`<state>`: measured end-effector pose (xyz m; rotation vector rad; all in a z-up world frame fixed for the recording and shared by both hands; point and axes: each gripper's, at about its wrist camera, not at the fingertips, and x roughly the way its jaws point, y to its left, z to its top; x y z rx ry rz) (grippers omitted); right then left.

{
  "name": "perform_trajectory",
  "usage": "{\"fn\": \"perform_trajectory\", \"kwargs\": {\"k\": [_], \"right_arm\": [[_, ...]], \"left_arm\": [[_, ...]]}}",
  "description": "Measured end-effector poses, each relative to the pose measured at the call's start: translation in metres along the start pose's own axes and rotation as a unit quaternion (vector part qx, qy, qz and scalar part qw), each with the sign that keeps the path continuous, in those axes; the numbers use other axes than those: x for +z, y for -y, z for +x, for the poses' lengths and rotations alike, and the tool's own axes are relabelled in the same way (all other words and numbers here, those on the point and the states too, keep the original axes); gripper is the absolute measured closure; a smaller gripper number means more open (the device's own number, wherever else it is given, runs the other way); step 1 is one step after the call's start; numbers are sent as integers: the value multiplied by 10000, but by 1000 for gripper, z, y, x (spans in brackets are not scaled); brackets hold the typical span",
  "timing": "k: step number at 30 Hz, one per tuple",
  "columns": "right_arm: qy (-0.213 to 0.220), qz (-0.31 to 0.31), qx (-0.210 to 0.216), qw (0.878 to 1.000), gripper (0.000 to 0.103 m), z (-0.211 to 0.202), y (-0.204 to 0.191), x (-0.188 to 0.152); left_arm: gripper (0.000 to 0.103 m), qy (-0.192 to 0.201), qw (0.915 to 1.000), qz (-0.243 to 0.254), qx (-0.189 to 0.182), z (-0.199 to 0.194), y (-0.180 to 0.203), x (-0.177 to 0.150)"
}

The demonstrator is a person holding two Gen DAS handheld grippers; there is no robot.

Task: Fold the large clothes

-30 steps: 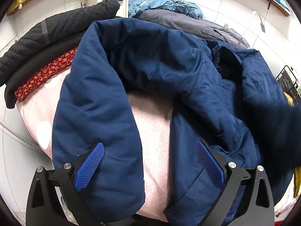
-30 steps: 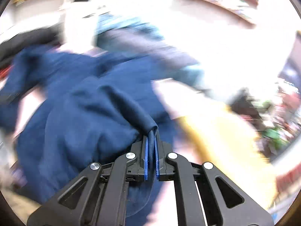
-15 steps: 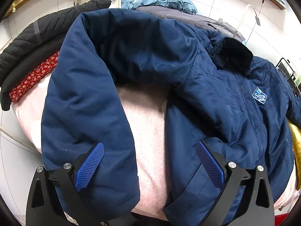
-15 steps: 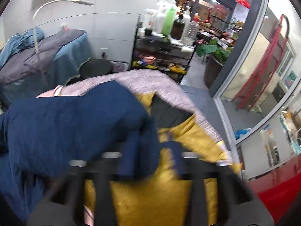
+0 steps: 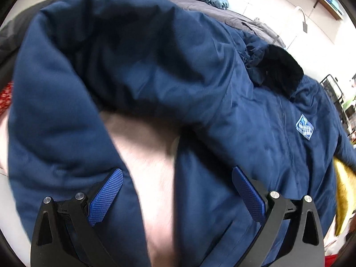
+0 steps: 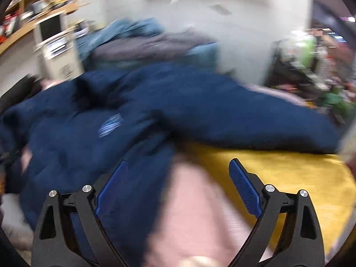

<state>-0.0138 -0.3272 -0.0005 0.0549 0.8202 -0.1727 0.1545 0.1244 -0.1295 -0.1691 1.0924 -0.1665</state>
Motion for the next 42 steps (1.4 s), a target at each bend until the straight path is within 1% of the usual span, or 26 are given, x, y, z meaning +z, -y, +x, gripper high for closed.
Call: {"fn": "perform_trajectory", "kwargs": {"k": [1, 3, 5, 7, 8, 9, 10, 11, 12, 13, 15, 17, 20, 22, 23, 24, 25, 26, 27, 29, 31, 33, 34, 36, 39, 42], "right_arm": [[-158, -85, 126, 9998, 12, 15, -12, 1], [-344, -132, 177, 9992, 12, 38, -30, 0], [-673, 46, 335, 9972, 13, 71, -39, 9], [-856, 207, 422, 9952, 18, 91, -46, 17], [-984, 240, 415, 9940, 28, 107, -48, 22], [-1048, 258, 394, 9934, 44, 120, -50, 24], [-1131, 306, 410, 9923, 55, 134, -49, 32], [-1203, 348, 441, 9911, 74, 145, -48, 39], [-1267, 353, 385, 9906, 82, 153, -46, 48], [-1284, 340, 277, 9908, 85, 158, -48, 54], [-1090, 234, 128, 9937, 89, 161, -46, 71], [-798, 293, 147, 9963, 89, 157, -40, 95], [-591, 711, 217, 9955, 88, 166, -29, 125], [-754, 1377, 433, 9867, 64, 186, -13, 132], [-1032, 1795, 500, 9770, 38, 203, -3, 130], [-1315, 2181, 579, 9653, 35, 219, 6, 123], [-1377, 2385, 653, 9591, 35, 223, 11, 117], [-1328, 2468, 719, 9573, 34, 223, 14, 109], [-1206, 2314, 780, 9622, 33, 219, 12, 102], [-1088, 1861, 872, 9726, 28, 211, 5, 94], [-1033, 1462, 976, 9790, 27, 197, -3, 84], [-978, 1389, 1173, 9785, 21, 183, -3, 78], [-927, 1405, 1282, 9774, 21, 168, 0, 70], [-807, 1441, 1416, 9760, 19, 142, 9, 60], [-716, 1501, 1324, 9771, 16, 113, 19, 39], [-771, 1709, 1149, 9755, 16, 87, 29, 2]], "left_arm": [[6, 2, 10000, -32, -87, 5, 0, 6], [6, -15, 9997, -66, -243, 15, 1, 17], [6, -54, 9995, -128, -275, 26, 4, 29], [6, -59, 9993, -147, -347, 36, 8, 39], [6, -75, 9992, -136, -356, 43, 11, 45], [7, -83, 9992, -116, -384, 47, 14, 51], [8, -84, 9990, -50, -433, 52, 17, 57], [13, -65, 9991, 28, -408, 54, 21, 62], [33, -12, 9995, 155, -285, 56, 25, 70], [43, 7, 9995, 267, -154, 58, 29, 78], [68, -4, 9993, 288, -221, 63, 32, 103], [77, 98, 9994, 61, -316, 65, 30, 131], [78, 336, 9992, -167, -107, 70, 33, 167], [67, 280, 9992, -268, 91, 87, 35, 185], [55, 126, 9993, -295, 171, 98, 33, 188], [47, -96, 9991, -313, 257, 110, 32, 189], [46, -156, 9990, -333, 271, 116, 31, 186], [40, -106, 9992, -338, 202, 115, 31, 182], [23, -5, 9996, -289, 6, 111, 30, 176], [6, 53, 9995, -204, -227, 107, 29, 164], [6, -1, 9991, -277, -317, 98, 29, 153], [6, 19, 9958, -487, -771, 82, 25, 141], [6, 41, 9936, -550, -981, 71, 23, 134], [6, 147, 9909, -498, -1240, 50, 21, 119], [6, 183, 9900, -292, -1365, 25, 23, 87], [6, 64, 9902, -86, -1394, 11, 28, 53]]}}
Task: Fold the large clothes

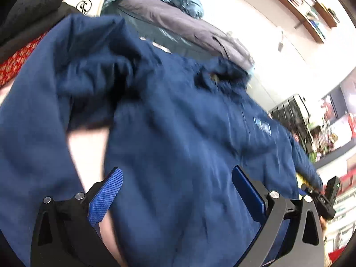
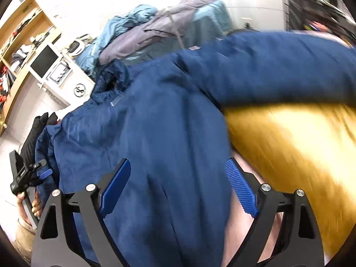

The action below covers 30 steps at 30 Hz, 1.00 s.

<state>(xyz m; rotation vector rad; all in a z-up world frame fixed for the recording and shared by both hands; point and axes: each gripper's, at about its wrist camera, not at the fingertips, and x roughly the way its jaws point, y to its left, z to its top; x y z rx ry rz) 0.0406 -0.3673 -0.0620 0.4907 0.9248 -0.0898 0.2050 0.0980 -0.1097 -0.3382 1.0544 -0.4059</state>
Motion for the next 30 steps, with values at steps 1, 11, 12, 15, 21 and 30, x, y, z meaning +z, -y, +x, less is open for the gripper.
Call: {"fn": "perform_trajectory", "kwargs": {"k": [1, 11, 12, 15, 21, 30], "right_arm": [[4, 20, -28, 10000, 16, -5, 2, -8], [-305, 332, -386, 9982, 16, -35, 0, -73], [-306, 297, -386, 9983, 16, -37, -3, -76], [-308, 177, -445, 9984, 16, -41, -10, -82], [-195, -226, -569, 9979, 16, -48, -19, -95], [410, -57, -638, 9971, 16, -80, 29, -88]], "left_arm": [[6, -30, 9999, 123, 59, -3, 3, -11], [6, -13, 9972, 635, 393, -35, 12, -69], [6, 19, 9968, 659, 462, -36, 11, -70], [6, 72, 9962, 624, 609, -39, 9, -75], [6, 115, 9973, 442, 573, -63, -15, -96], [6, -364, 9970, 666, -132, -58, -7, -156]]}}
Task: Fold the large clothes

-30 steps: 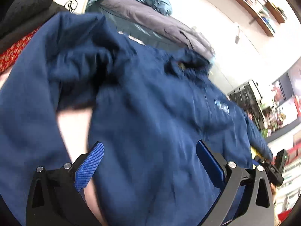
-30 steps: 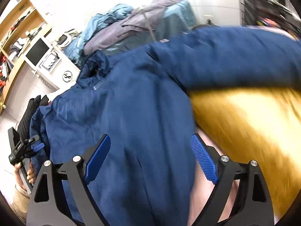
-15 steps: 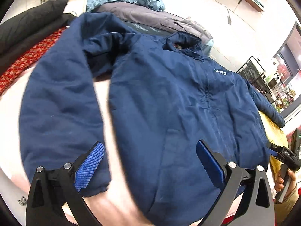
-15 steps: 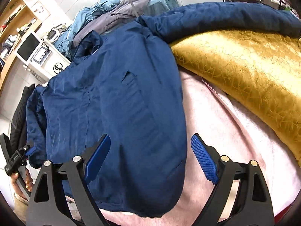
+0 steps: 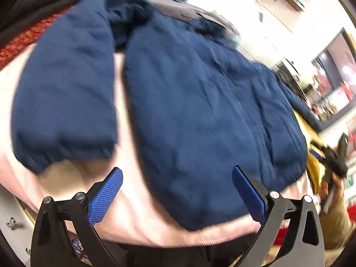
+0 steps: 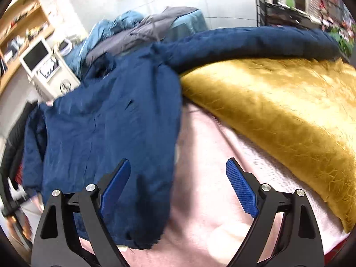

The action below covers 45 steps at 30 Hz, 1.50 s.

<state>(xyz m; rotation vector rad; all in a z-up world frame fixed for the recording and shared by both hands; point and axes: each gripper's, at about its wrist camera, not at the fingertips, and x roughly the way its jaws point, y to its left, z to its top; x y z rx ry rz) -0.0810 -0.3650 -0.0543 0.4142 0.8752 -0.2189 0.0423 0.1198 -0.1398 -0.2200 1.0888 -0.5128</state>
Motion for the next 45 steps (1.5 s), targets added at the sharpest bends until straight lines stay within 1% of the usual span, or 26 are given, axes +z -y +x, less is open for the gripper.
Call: {"fn": "perform_trajectory", "kwargs": {"k": [3, 5, 6, 8, 10, 12, 14, 15, 16, 17, 18, 19, 20, 22, 24, 27, 29, 31, 34, 37, 39, 40, 41, 42, 44, 45], "right_arm": [[-184, 292, 518, 9981, 16, 8, 19, -7], [-430, 439, 763, 9952, 16, 27, 23, -17], [-540, 506, 886, 9933, 16, 37, 23, -22], [-570, 620, 1031, 9911, 16, 50, 19, -28], [-457, 603, 1348, 9880, 16, 63, 6, -32], [-553, 517, 1461, 9864, 18, 77, -8, -35], [-581, 524, 1307, 9883, 31, 94, -22, -41], [-450, 407, 1129, 9918, 47, 94, -32, -41], [-569, 364, 1164, 9909, 63, 98, -39, -41], [-651, 440, 1171, 9900, 69, 100, -43, -42], [-630, 530, 1174, 9897, 74, 98, -44, -42], [-627, 603, 1247, 9884, 75, 94, -46, -41], [-586, 626, 1348, 9872, 78, 86, -48, -39], [-494, 601, 1484, 9859, 80, 67, -55, -33], [-412, 527, 1608, 9847, 82, 37, -62, -23], [-476, 509, 1704, 9829, 83, -2, -72, -12], [-573, 482, 1871, 9795, 84, -34, -82, -10], [-627, 248, 1775, 9818, 84, -57, -88, -13], [-859, 177, 1633, 9827, 82, -66, -88, -29], [-1528, 402, 1194, 9802, 67, -31, -71, -60], [-1895, 446, 816, 9775, 54, -4, -71, -80], [-2058, 283, 547, 9767, 52, 10, -71, -91], [-2166, 189, 348, 9754, 52, 19, -72, -99], [-2219, 175, 197, 9747, 51, 25, -68, -106], [-2192, 304, 274, 9748, 44, 21, -61, -106], [-2150, 408, 314, 9753, 41, 14, -55, -102]], "left_arm": [[6, -288, 9992, 288, -11, 17, 6, -20], [6, -439, 9988, 171, 119, 33, -1, -29], [7, -428, 9990, -51, 97, 40, -6, -32], [6, -91, 9998, -180, 50, 38, -1, -29], [7, -180, 9995, -2, -278, 47, 14, -22], [7, -203, 9995, 171, -195, 61, 32, -18], [7, -190, 9996, 199, 97, 76, 41, -15], [9, -102, 9995, 212, 230, 78, 47, -13], [15, -84, 9995, 198, 221, 77, 50, -11], [37, -108, 9997, 114, 165, 75, 50, -9], [50, -195, 9997, 16, 113, 74, 45, -7], [56, -304, 9995, -99, -17, 70, 41, -3], [67, -339, 9990, -181, -208, 61, 37, 1], [73, -217, 9988, -150, -406, 37, 36, 9], [80, -16, 9991, 93, -417, 2, 43, 21], [84, 201, 9971, 241, -689, -51, 50, 37], [84, 203, 9960, 344, -798, -81, 53, 41], [84, 142, 9947, 611, -813, -104, 57, 38], [83, -426, 9934, 776, -724, -93, 55, 25], [70, -1120, 9927, 417, -137, -41, 31, 5], [51, -1490, 9879, 270, 335, -2, 11, -11], [44, -1660, 9847, 84, 529, 15, -2, -19], [31, -1740, 9831, -77, 569, 24, -12, -25], [24, -1751, 9827, -325, 508, 29, -25, -29], [24, -1667, 9829, -725, 282, 21, -39, -27], [24, -1542, 9849, -672, 410, 11, -41, -20]]}}
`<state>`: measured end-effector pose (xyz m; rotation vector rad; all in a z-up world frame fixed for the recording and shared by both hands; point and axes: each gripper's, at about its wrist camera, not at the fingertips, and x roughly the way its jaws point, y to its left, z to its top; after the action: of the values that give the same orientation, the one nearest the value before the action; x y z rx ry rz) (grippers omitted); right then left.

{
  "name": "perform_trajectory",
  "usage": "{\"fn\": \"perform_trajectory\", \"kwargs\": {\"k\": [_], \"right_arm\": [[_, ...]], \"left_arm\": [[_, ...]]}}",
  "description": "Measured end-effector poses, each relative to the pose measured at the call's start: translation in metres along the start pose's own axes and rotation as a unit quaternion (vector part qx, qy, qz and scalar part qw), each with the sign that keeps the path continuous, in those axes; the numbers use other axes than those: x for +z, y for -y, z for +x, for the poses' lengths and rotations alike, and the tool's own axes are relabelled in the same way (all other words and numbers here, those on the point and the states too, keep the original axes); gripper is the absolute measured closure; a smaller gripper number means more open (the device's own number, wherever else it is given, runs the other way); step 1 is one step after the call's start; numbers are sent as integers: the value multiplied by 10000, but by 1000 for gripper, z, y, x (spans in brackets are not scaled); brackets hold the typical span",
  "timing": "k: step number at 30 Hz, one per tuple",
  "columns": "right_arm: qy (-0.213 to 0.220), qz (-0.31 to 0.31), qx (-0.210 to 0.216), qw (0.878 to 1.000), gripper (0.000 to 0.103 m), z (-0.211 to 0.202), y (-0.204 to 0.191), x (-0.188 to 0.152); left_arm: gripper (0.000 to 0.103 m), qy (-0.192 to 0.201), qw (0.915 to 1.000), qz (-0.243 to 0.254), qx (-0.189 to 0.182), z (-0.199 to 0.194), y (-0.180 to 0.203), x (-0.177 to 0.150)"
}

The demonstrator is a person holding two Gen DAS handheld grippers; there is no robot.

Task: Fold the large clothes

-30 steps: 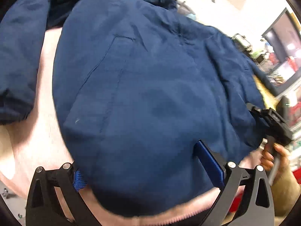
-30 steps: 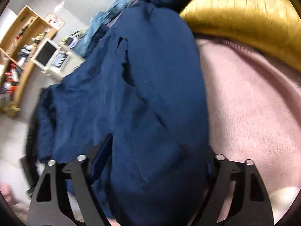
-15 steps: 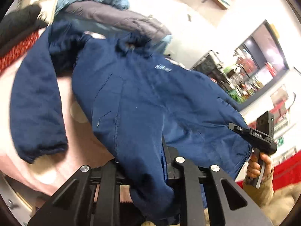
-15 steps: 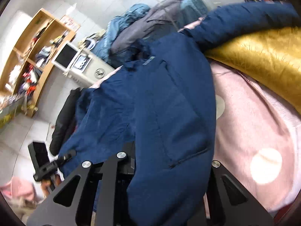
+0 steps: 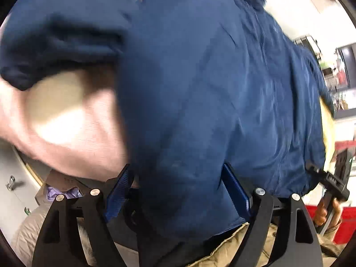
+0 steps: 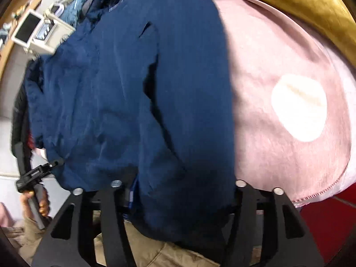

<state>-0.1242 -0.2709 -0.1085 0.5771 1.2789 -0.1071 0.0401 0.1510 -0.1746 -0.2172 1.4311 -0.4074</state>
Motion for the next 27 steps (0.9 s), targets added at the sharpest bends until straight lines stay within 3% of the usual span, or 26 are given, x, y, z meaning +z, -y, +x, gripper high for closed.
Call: {"fn": "perform_trajectory", "kwargs": {"k": [1, 4, 6, 8, 11, 16, 20, 23, 25, 27], "right_arm": [[112, 36, -87, 9999, 35, -11, 4, 2], [473, -99, -413, 9980, 34, -48, 12, 13], [1007, -253, -788, 9915, 32, -82, 9, 30], [1381, -501, -851, 9855, 32, -100, 4, 48], [1733, -758, -769, 9789, 32, -102, -24, 90], [1659, -1202, -144, 9787, 32, -61, -85, 164], [1701, -1466, -423, 9735, 32, -11, -134, 238], [1622, -1369, -259, 9769, 32, 19, -157, 287], [1543, -1283, 10, 9797, 33, 39, -168, 315], [1424, -1163, 99, 9829, 34, 68, -182, 349]], "left_arm": [[25, 183, 9996, 127, 197, -14, 0, 4], [23, 827, 9923, 662, 634, -65, 13, 16], [10, 1485, 9802, 994, 856, -100, 25, 28], [9, 1956, 9689, 1131, 1006, -121, 32, 48], [9, 1924, 9695, 935, 1194, -120, 39, 85], [9, 1762, 9796, 384, 892, -84, 42, 171], [9, 1775, 9738, 150, 1411, -53, 44, 225], [9, 1585, 9738, 23, 1630, -29, 38, 256], [9, 1543, 9752, -147, 1581, -21, 28, 268], [28, 1655, 9730, -102, 1605, -19, 23, 271]]}}
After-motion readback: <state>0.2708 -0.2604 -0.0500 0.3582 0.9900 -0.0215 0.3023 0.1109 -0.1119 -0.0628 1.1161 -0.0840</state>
